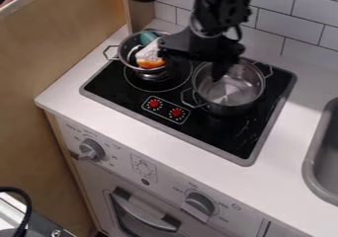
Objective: Move the cauldron to the middle of stove
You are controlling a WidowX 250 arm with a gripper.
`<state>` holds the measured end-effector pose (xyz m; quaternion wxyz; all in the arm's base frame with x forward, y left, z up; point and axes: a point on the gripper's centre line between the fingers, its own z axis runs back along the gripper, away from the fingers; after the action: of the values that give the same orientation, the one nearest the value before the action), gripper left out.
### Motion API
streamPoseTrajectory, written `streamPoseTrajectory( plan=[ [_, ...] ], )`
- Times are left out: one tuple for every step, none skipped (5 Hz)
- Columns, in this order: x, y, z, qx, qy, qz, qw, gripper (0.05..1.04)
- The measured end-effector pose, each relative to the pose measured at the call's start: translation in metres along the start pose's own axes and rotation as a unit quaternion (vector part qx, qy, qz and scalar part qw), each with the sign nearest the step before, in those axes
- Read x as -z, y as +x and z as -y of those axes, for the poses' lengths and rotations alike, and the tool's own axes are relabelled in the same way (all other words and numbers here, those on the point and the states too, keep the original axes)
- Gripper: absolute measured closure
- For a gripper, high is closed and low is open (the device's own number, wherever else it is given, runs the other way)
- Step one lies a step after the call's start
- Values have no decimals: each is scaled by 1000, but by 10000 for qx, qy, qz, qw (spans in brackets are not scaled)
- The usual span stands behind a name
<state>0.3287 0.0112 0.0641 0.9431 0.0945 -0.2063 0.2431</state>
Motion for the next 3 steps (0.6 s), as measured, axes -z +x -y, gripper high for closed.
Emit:
streamPoseTrajectory(
  plan=[
    [7, 5, -2, -3, -137, 176, 9998, 85],
    [20, 1, 1, -41, -252, 273, 9993, 85],
    [30, -1, 8, -110, -310, 336, 9989, 85]
  ],
)
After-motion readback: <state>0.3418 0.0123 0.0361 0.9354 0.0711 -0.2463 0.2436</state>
